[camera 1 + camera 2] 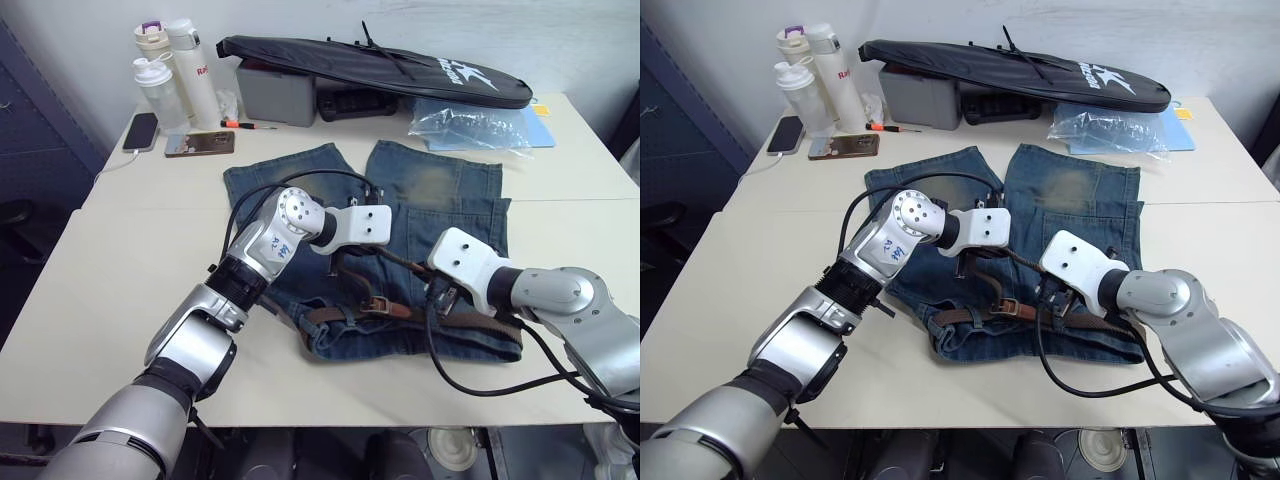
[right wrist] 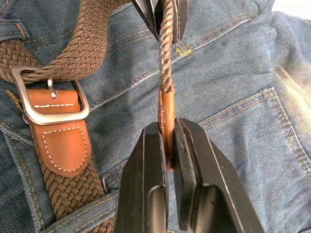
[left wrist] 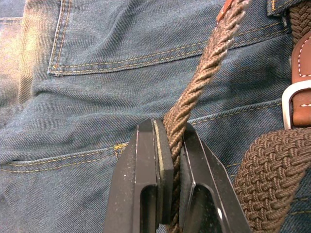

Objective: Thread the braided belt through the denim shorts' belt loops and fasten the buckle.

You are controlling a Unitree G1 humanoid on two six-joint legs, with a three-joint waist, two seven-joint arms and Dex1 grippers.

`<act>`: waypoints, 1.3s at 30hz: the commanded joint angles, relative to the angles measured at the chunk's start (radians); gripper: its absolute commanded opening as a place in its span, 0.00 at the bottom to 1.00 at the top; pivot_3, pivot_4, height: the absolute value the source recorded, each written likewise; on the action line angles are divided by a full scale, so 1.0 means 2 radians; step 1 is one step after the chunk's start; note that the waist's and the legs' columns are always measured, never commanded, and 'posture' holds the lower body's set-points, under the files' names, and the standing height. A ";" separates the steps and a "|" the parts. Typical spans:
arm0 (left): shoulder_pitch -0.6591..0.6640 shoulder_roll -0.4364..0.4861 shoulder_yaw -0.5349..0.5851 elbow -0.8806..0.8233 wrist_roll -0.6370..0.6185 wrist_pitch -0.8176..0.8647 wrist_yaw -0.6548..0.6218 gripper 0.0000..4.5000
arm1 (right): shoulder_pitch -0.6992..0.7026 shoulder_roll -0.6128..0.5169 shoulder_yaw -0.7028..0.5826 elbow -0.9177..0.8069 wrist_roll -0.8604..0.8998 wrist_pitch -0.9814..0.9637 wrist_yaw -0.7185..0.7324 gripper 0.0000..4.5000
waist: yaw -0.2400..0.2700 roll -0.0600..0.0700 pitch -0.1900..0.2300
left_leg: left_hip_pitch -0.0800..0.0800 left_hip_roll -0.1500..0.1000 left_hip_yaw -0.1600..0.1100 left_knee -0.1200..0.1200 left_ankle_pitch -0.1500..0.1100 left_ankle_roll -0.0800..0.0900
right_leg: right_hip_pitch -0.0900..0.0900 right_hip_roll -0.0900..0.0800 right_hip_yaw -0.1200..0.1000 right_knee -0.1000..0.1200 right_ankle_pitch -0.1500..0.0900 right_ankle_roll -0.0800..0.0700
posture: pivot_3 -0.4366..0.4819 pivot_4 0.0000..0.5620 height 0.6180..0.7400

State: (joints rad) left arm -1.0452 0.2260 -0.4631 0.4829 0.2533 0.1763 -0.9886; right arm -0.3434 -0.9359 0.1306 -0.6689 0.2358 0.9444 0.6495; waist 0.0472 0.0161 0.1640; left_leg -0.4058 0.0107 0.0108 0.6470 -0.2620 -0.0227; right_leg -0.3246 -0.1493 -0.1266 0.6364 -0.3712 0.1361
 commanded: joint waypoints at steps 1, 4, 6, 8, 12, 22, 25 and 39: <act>-0.010 -0.005 0.010 -0.013 -0.010 0.007 -0.002 0.00 | -0.002 0.023 -0.025 -0.024 0.022 0.015 -0.003 0.00 | 0.000 0.000 0.000 | 0.000 0.000 0.000 0.000 0.000 0.000 | 0.000 0.000 0.000 0.000 0.000 0.000 | 0.48 0.27 0.31; -0.009 -0.003 0.017 -0.016 -0.010 0.015 0.003 0.00 | 0.003 0.013 -0.030 -0.034 0.023 0.020 0.005 0.26 | 0.000 0.000 0.000 | 0.000 0.000 0.000 0.000 0.000 0.000 | 0.000 0.000 0.000 0.000 0.000 0.000 | 0.48 0.27 0.31; -0.008 0.001 0.024 -0.018 -0.011 0.021 0.008 0.00 | 0.012 0.000 -0.043 -0.037 0.020 0.011 0.010 0.48 | 0.001 0.000 0.000 | 0.000 0.000 0.000 0.000 0.000 0.000 | 0.000 0.000 0.000 0.000 0.000 0.000 | 0.48 0.27 0.31; -0.006 0.007 0.031 -0.021 -0.012 0.027 0.012 0.00 | 0.028 -0.016 -0.059 -0.042 0.015 -0.006 0.016 0.71 | 0.001 0.000 0.000 | 0.000 0.000 0.000 0.000 0.000 0.000 | 0.000 0.000 0.000 0.000 0.000 0.000 | 0.48 0.27 0.31; 0.011 0.022 0.039 -0.037 -0.015 0.033 0.016 0.00 | 0.100 -0.028 -0.093 -0.063 0.023 -0.046 0.036 0.99 | 0.001 -0.001 0.000 | 0.000 0.000 0.000 0.000 0.000 0.000 | 0.000 0.000 0.000 0.000 0.000 0.000 | 0.48 0.27 0.31; 0.034 0.037 0.038 -0.058 -0.006 0.028 0.038 0.00 | 0.190 -0.012 -0.081 -0.056 -0.014 -0.144 0.031 0.99 | 0.001 -0.001 0.001 | 0.000 0.000 0.000 0.000 0.000 0.000 | 0.000 0.000 0.000 0.000 0.000 0.000 | 0.48 0.27 0.31; 0.035 0.037 0.036 -0.060 -0.006 0.031 0.039 0.00 | 0.190 -0.004 -0.052 -0.036 -0.042 -0.167 0.019 0.99 | 0.001 -0.001 0.001 | 0.000 0.000 0.000 0.000 0.000 0.000 | 0.000 0.000 0.000 0.000 0.000 0.000 | 0.48 0.27 0.31; 0.038 0.043 0.033 -0.062 -0.003 0.038 0.038 0.00 | 0.172 0.046 -0.003 0.040 -0.126 -0.264 -0.006 0.48 | 0.001 -0.001 0.000 | 0.000 0.000 0.000 0.000 0.000 0.000 | 0.000 0.000 0.000 0.000 0.000 0.000 | 0.48 0.27 0.31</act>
State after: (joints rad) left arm -0.9690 0.2992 -0.4043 0.3967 0.2446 0.2521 -0.9189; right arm 0.0136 -0.8538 0.1184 -0.5838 0.0072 0.4493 0.6549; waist 0.0484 0.0141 0.1650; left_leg -0.4054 0.0110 0.0108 0.6480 -0.2619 -0.0226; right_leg -0.3242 -0.1491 -0.1263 0.6375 -0.3712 0.1361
